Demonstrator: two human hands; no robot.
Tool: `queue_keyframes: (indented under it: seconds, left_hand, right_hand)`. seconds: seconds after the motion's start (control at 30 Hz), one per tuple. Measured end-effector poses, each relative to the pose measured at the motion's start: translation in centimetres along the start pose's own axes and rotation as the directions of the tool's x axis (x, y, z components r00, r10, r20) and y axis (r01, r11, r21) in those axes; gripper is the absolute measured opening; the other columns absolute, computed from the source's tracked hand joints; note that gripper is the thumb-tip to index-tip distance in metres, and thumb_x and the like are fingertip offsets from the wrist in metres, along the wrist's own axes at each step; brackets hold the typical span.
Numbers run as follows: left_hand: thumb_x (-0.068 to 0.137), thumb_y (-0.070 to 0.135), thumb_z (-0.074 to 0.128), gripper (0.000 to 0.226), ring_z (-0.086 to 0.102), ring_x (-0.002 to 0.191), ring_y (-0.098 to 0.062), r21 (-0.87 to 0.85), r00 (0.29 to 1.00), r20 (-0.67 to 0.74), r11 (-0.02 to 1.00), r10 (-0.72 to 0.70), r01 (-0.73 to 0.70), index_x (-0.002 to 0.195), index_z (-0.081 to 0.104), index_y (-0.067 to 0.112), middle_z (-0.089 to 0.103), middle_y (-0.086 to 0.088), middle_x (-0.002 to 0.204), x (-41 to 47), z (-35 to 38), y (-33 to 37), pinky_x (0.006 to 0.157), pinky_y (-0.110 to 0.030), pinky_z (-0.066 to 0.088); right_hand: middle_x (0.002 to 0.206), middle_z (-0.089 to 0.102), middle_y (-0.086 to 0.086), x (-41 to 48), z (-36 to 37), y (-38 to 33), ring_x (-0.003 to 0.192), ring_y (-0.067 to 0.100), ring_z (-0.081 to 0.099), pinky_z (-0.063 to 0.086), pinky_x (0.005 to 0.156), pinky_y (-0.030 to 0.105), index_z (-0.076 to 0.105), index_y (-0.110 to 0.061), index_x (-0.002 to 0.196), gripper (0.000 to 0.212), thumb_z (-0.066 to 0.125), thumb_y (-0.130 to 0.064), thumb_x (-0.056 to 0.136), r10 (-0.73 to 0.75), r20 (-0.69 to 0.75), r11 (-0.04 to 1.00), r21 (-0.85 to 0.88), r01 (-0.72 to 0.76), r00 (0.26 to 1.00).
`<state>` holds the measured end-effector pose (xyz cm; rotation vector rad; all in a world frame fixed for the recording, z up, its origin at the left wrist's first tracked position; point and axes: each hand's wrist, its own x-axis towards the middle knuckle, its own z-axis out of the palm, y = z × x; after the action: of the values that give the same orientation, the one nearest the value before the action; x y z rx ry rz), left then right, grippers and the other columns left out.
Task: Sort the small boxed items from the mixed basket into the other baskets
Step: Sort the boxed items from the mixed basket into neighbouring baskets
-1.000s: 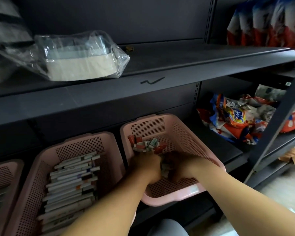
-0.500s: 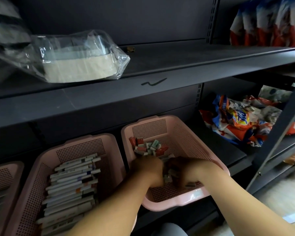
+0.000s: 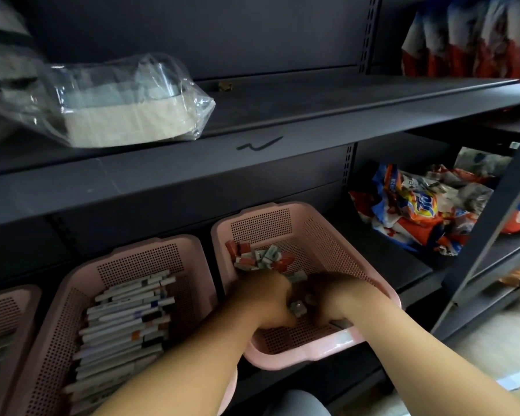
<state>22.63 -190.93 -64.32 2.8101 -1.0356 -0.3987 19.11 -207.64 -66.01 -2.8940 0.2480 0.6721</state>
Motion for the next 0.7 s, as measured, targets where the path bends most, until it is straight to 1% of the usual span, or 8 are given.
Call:
queue_keyframes:
  seconds: [0.07, 0.13, 0.27, 0.33, 0.4, 0.57, 0.63, 0.7]
  left_hand:
    - [0.08, 0.038, 0.081, 0.023, 0.06, 0.072, -0.01, -0.067, 0.997, -0.068, 0.997, 0.022, -0.027, 0.074, 0.063, 0.025, 0.063, 0.006, 0.075, -0.3, -0.3, -0.1, 0.06, -0.028, 0.044]
    - [0.079, 0.038, 0.08, 0.028, 0.06, 0.073, -0.01, -0.103, 0.992, -0.119, 0.994, 0.032, -0.045, 0.07, 0.058, 0.025, 0.062, 0.006, 0.077, -0.8, -0.6, -0.2, 0.063, -0.029, 0.047]
    - [0.075, 0.047, 0.079, 0.033, 0.059, 0.077, -0.009, -0.135, 0.969, -0.246, 0.989, 0.025, -0.06, 0.073, 0.058, 0.022, 0.062, 0.008, 0.085, -1.4, -1.4, -0.7, 0.075, -0.035, 0.056]
    - [0.074, 0.048, 0.079, 0.035, 0.059, 0.077, -0.006, -0.183, 0.952, -0.305, 0.981, 0.006, -0.065, 0.072, 0.057, 0.022, 0.062, 0.01, 0.087, -2.0, -2.1, -1.3, 0.074, -0.034, 0.056]
    - [0.075, 0.048, 0.079, 0.035, 0.059, 0.076, -0.004, -0.216, 0.936, -0.351, 0.974, -0.008, -0.073, 0.073, 0.057, 0.021, 0.061, 0.011, 0.089, -2.9, -2.9, -2.0, 0.073, -0.034, 0.056]
    - [0.075, 0.054, 0.075, 0.036, 0.06, 0.078, -0.002, -0.256, 0.897, -0.435, 0.966, -0.078, -0.04, 0.078, 0.058, 0.022, 0.06, 0.015, 0.095, -5.8, -4.4, -5.0, 0.072, -0.035, 0.057]
    - [0.077, 0.055, 0.075, 0.034, 0.059, 0.079, 0.001, -0.264, 0.883, -0.458, 0.964, -0.102, -0.026, 0.078, 0.06, 0.025, 0.06, 0.019, 0.097, -7.1, -4.8, -6.5, 0.073, -0.033, 0.057]
    - [0.078, 0.056, 0.076, 0.033, 0.059, 0.082, 0.0, -0.256, 0.862, -0.493, 0.967, -0.117, -0.015, 0.078, 0.061, 0.026, 0.059, 0.019, 0.099, -8.5, -5.3, -7.8, 0.074, -0.032, 0.055]
  right_hand:
    - [0.124, 0.06, -0.001, -0.7, -0.4, 0.2, 0.113, 0.019, 0.057, 0.047, 0.097, 0.035, 0.055, -0.028, 0.131, 0.05, 0.076, -0.029, 0.085, -0.018, 0.02, 0.999, 0.029, 0.018, 1.0]
    - [0.121, 0.062, -0.002, -1.2, -0.3, 0.2, 0.11, 0.018, 0.059, 0.048, 0.097, 0.036, 0.058, -0.028, 0.13, 0.047, 0.075, -0.027, 0.086, -0.017, 0.024, 0.999, 0.052, 0.015, 1.0]
    - [0.124, 0.06, 0.0, -1.3, -0.1, 1.0, 0.113, 0.019, 0.059, 0.048, 0.103, 0.038, 0.061, -0.03, 0.121, 0.032, 0.071, -0.022, 0.091, 0.03, 0.063, 0.942, 0.332, -0.049, 0.998]
    - [0.116, 0.061, -0.001, -1.0, -0.1, 1.3, 0.105, 0.018, 0.061, 0.052, 0.094, 0.035, 0.062, -0.032, 0.113, 0.025, 0.071, -0.025, 0.09, 0.049, 0.088, 0.928, 0.364, -0.078, 0.995]
    - [0.111, 0.06, -0.002, -0.8, 0.1, 1.5, 0.1, 0.017, 0.061, 0.052, 0.083, 0.03, 0.062, -0.029, 0.119, 0.031, 0.071, -0.027, 0.09, 0.082, 0.084, 0.912, 0.396, -0.108, 0.993]
    - [0.12, 0.056, -0.003, -1.8, -0.9, 0.4, 0.102, 0.015, 0.058, 0.048, 0.08, 0.028, 0.052, -0.03, 0.136, 0.046, 0.067, -0.028, 0.093, 0.128, 0.002, 0.901, 0.417, -0.117, 0.992]
    - [0.115, 0.058, -0.005, -2.8, -2.8, -1.6, 0.094, 0.012, 0.058, 0.049, 0.08, 0.029, 0.052, -0.032, 0.132, 0.038, 0.061, -0.036, 0.096, 0.098, -0.056, 0.949, 0.306, -0.077, 0.994]
    - [0.111, 0.062, -0.004, -3.6, -4.6, -4.3, 0.093, 0.015, 0.059, 0.051, 0.079, 0.029, 0.056, -0.031, 0.125, 0.029, 0.058, -0.034, 0.097, 0.054, -0.172, 0.925, 0.379, 0.016, 0.984]
